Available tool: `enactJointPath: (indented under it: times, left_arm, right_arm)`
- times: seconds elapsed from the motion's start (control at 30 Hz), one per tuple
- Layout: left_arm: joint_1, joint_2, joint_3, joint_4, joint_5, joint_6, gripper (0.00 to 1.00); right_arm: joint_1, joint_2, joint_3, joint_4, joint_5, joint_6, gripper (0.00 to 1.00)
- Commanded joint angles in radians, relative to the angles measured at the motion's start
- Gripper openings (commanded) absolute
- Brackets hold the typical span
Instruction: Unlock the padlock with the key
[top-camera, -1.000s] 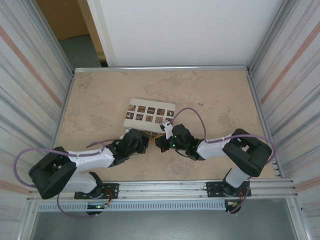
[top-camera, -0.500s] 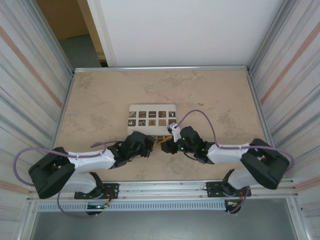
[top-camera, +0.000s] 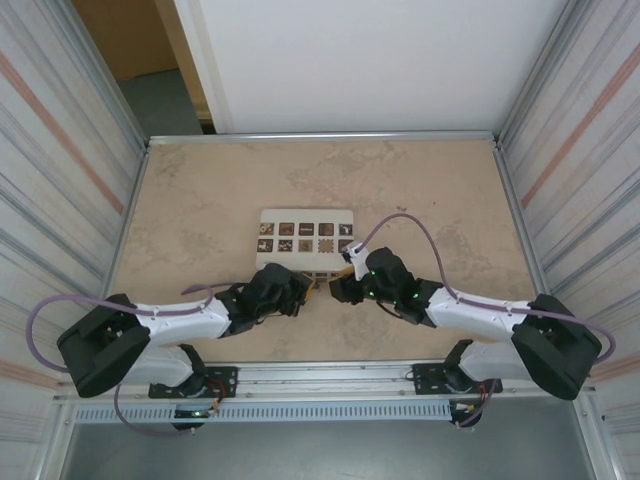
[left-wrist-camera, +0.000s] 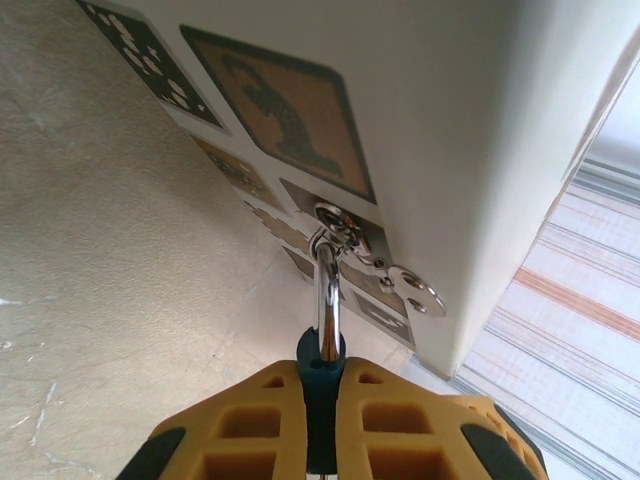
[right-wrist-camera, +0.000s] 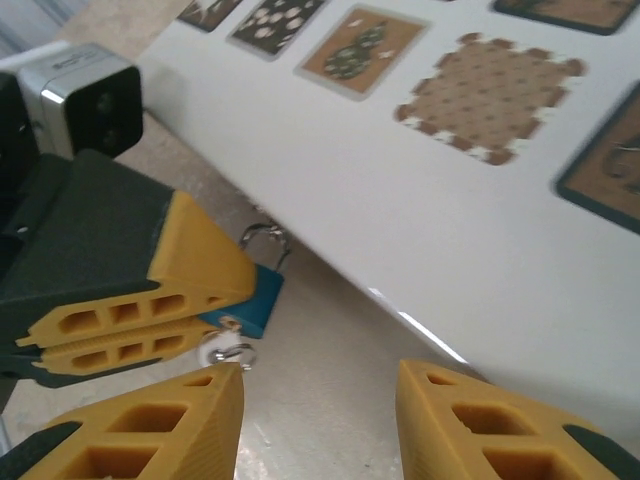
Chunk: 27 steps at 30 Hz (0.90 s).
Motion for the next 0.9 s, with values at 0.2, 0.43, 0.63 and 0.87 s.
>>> enactJointPath:
  times: [0.2,0.43,0.63,0.87]
  left_arm:
    - [-0.006,0.019,0.023,-0.018,0.043,0.005,0.0]
    - [-0.006,0.02,0.021,-0.014,0.046,0.005,0.0]
    - [-0.006,0.022,0.023,-0.014,0.047,0.005,0.0]
    - [-0.007,0.025,0.023,-0.011,0.05,0.005,0.0]
  right_arm:
    - [0.105,0.09,0.099,-0.072,0.111,-0.156,0.42]
    - [0.123,0.148,0.136,-0.087,0.113,-0.185,0.38]
    - [0.142,0.176,0.139,-0.092,0.128,-0.188,0.33]
    - [0.147,0.189,0.142,-0.082,0.142,-0.192,0.17]
